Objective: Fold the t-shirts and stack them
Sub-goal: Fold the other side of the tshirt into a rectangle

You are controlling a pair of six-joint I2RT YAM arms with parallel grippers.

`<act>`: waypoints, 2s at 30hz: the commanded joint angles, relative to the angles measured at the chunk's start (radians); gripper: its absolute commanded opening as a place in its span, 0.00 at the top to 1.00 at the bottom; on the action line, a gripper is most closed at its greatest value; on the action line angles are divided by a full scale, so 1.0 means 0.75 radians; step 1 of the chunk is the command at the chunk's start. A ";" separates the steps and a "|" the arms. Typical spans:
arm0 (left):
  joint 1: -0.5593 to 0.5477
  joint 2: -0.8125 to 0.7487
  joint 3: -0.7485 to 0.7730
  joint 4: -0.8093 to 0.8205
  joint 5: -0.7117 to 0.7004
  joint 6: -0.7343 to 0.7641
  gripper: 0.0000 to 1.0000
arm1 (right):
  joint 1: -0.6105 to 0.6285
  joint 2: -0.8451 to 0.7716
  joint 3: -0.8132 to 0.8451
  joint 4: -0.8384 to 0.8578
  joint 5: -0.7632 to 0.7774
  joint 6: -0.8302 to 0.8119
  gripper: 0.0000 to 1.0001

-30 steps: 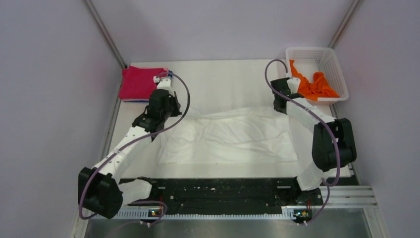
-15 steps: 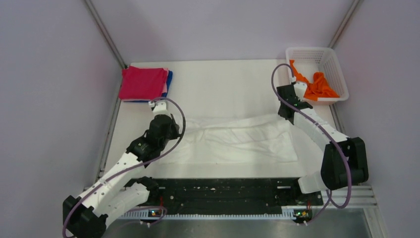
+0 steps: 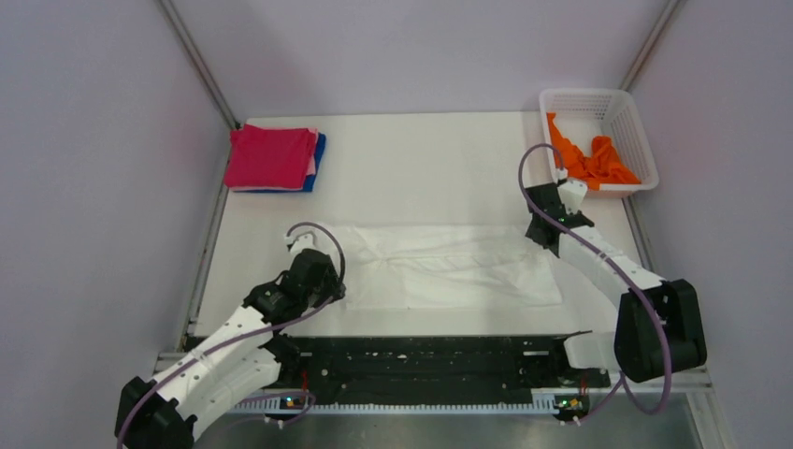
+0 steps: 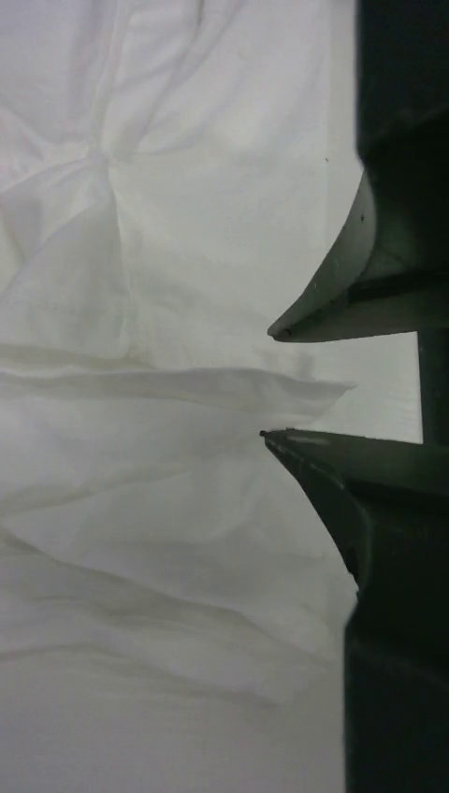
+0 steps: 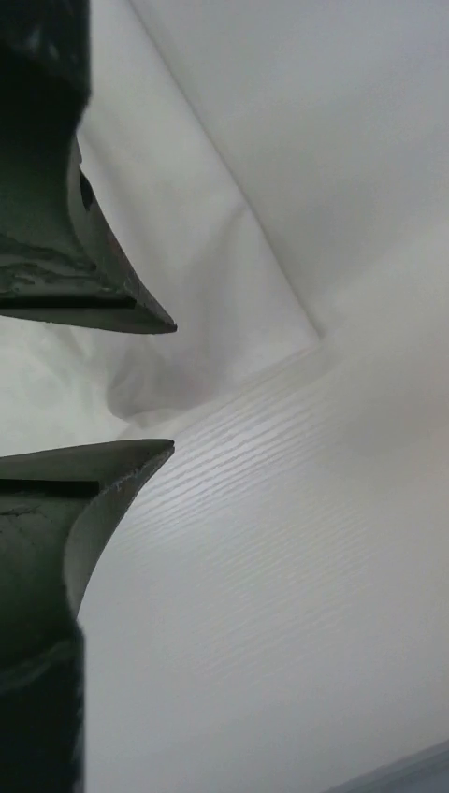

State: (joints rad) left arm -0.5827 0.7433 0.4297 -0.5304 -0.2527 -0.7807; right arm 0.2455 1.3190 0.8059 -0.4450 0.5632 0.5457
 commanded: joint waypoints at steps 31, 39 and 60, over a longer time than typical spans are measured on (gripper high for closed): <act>0.123 0.828 0.518 0.385 -0.023 0.125 0.01 | 0.010 -0.490 -0.261 0.243 -0.452 0.092 0.01; 0.019 0.781 0.403 0.443 0.369 0.159 0.01 | 0.009 -0.509 -0.275 0.244 -0.439 0.087 0.01; -0.282 0.341 0.256 0.068 -0.183 -0.049 0.01 | 0.010 -0.565 -0.279 0.244 -0.472 0.068 0.01</act>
State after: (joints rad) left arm -0.7982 1.0073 0.6041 -0.4080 -0.0776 -0.7784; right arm 0.2466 0.9127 0.5972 -0.2905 0.2184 0.6125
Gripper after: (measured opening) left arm 0.990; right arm 0.986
